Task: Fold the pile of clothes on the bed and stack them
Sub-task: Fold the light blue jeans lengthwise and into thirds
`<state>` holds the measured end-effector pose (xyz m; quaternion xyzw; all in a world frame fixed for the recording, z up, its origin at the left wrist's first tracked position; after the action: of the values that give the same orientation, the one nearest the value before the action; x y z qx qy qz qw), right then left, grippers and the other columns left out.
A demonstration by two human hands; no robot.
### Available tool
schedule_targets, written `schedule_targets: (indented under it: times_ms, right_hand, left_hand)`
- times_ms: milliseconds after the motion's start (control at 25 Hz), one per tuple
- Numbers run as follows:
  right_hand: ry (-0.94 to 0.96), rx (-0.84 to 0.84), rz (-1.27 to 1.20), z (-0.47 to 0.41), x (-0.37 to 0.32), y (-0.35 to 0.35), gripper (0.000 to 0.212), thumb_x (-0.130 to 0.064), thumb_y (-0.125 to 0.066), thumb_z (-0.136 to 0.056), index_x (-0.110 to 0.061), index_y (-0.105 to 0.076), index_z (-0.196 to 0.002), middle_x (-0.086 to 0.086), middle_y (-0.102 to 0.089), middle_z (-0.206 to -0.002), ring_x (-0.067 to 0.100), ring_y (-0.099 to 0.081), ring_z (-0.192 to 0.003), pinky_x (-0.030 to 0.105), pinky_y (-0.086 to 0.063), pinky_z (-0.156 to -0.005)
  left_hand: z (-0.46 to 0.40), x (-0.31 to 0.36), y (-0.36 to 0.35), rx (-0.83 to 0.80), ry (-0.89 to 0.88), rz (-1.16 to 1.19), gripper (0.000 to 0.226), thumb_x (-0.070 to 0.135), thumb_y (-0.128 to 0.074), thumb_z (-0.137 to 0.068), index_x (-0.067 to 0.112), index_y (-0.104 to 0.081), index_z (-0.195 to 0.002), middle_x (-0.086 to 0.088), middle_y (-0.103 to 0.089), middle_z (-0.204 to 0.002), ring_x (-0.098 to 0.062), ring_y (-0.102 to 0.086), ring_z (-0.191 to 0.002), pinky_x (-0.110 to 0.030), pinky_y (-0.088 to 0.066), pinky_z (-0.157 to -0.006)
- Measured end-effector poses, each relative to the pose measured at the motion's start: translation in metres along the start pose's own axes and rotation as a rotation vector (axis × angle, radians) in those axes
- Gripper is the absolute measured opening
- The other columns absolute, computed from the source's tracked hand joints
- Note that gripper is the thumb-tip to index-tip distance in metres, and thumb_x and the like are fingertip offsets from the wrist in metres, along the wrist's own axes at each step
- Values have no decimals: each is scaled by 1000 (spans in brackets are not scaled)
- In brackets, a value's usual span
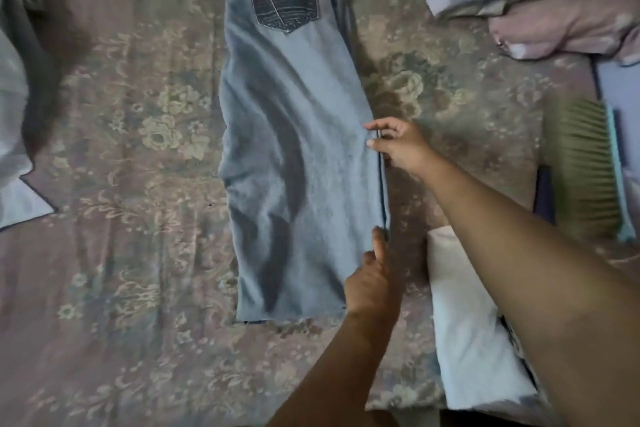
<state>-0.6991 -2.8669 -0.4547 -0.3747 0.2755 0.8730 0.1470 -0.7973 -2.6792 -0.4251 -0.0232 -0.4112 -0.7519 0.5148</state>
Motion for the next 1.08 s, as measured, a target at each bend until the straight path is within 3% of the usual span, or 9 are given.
schedule_targets:
  times_ms: [160,240,360,440,600,680,800,920,1080]
  right_hand:
    - [97,1,62,-4,10,-15,46,11,-65,-80,0,-53,-123,12,-53,-118,11,-48,-100,6,-39,-74]
    - [147,48,22,2,6,-13,58,9,-64,-80,-7,-44,-133,8,-48,-118,14,-45,-104,17,-42,-81]
    - [35,161,27,34,28,-6,64,-3,-67,-83,-12,-33,-137,-4,-46,-90,13,-48,-79,15,-41,-65]
    - [-31,178,38,69,51,-13,57,-3,-67,-83,-5,-36,-131,-6,-44,-75,7,-45,-63,14,-38,-58]
    - [-143,226,161,147,102,-25,43,-8,-67,-84,-1,-47,-121,10,-55,-88,21,-53,-77,21,-32,-66]
    - [-213,187,256,175,126,-39,36,-12,-62,-89,2,-50,-120,21,-60,-103,30,-58,-96,27,-34,-73]
    - [-225,160,204,193,131,-53,34,-10,-49,-96,6,-51,-127,21,-55,-128,30,-52,-117,23,-36,-85]
    - [-167,218,82,197,122,-48,31,-5,-48,-96,5,-53,-125,15,-58,-122,22,-53,-111,15,-36,-81]
    - [-278,334,128,202,148,-34,34,-5,-61,-90,5,-49,-120,22,-60,-113,33,-57,-104,27,-36,-78]
  left_hand:
    - [-20,-10,-37,-29,-15,-103,86,21,-30,-100,13,53,-120,-8,-40,-139,-21,-60,-106,-30,-46,-74]
    - [-15,-5,-43,54,-98,-77,93,37,-33,-97,20,55,-120,-8,-46,-133,-23,-62,-100,-33,-50,-72]
    - [1,-26,-20,232,-176,-14,76,45,-37,-93,9,-5,-152,-7,-56,-120,-24,-64,-95,-32,-53,-66]
    - [24,-53,8,473,-309,-147,66,44,-43,-82,6,-43,-137,-6,-63,-100,-23,-64,-80,-29,-52,-57]
    - [55,-125,16,502,-427,-422,81,41,-74,-63,10,-46,-132,-14,-62,-113,-32,-53,-104,-46,-50,-89]
    - [66,-142,19,543,-443,-503,58,19,-62,-74,5,-50,-129,-18,-61,-112,-37,-56,-105,-52,-45,-97]
    - [76,-140,33,506,-506,-531,34,4,-44,-81,2,-64,-108,-17,-64,-99,-36,-63,-92,-50,-53,-82]
    - [91,-142,48,591,-666,-504,24,-1,-48,-84,1,-70,-93,-14,-69,-91,-32,-67,-88,-39,-54,-67]
    - [88,-168,20,535,-702,-592,39,-8,-29,-90,-5,-61,-111,-21,-69,-108,-33,-67,-101,-43,-57,-79]
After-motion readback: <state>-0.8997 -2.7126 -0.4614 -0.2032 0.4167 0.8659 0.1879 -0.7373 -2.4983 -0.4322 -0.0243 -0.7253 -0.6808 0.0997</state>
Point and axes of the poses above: each hand's wrist, its own z-axis away from the middle knuckle, its own y-axis out of the back of the hand, x = y × z, the point moved 9 cm from there along -z, towards the middle knuckle
